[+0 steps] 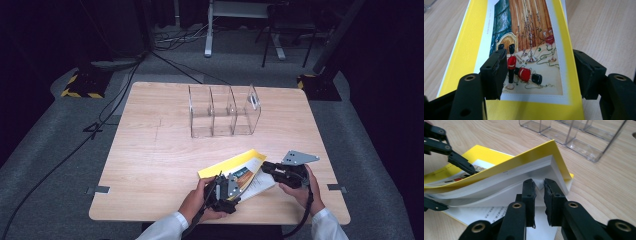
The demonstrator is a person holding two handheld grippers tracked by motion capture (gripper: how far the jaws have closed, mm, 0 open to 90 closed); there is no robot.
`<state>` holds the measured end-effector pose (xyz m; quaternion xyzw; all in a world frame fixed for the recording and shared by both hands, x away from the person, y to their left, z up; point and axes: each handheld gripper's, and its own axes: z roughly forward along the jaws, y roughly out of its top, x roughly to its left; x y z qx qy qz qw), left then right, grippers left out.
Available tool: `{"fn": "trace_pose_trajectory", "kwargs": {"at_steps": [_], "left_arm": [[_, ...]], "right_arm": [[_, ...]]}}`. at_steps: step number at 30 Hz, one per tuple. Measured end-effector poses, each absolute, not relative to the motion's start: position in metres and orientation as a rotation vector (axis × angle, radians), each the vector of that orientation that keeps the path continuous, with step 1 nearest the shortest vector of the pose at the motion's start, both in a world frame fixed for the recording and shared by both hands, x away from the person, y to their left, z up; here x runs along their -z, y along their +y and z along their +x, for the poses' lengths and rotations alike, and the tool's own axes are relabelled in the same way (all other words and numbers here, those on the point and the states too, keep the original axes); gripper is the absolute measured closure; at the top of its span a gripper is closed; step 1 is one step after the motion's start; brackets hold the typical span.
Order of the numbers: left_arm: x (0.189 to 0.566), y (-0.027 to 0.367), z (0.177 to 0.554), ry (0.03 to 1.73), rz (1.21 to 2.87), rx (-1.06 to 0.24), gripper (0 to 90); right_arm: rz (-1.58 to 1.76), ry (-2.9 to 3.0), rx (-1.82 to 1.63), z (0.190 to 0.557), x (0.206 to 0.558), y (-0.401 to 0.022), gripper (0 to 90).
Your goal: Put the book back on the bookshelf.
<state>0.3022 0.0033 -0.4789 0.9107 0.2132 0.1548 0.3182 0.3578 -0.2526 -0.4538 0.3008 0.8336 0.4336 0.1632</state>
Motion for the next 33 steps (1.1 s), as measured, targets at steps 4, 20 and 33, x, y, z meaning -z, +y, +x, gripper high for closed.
{"fn": "trace_pose_trajectory", "kwargs": {"at_steps": [4, 20, 33], "left_arm": [[0.479, 0.001, 0.302, 0.574, 2.370, -0.390, 25.3], [0.475, -0.005, 0.300, 0.541, 2.374, -0.430, 49.0], [0.466, 0.003, 0.301, 0.480, 2.357, -0.416, 66.8]], "right_arm": [[0.872, 2.364, -1.211, 0.358, 0.459, -0.252, 78.6], [0.916, 2.360, -1.145, 0.356, 0.461, -0.248, 74.8], [0.923, 2.342, -1.165, 0.358, 0.463, -0.248, 76.5]]}}
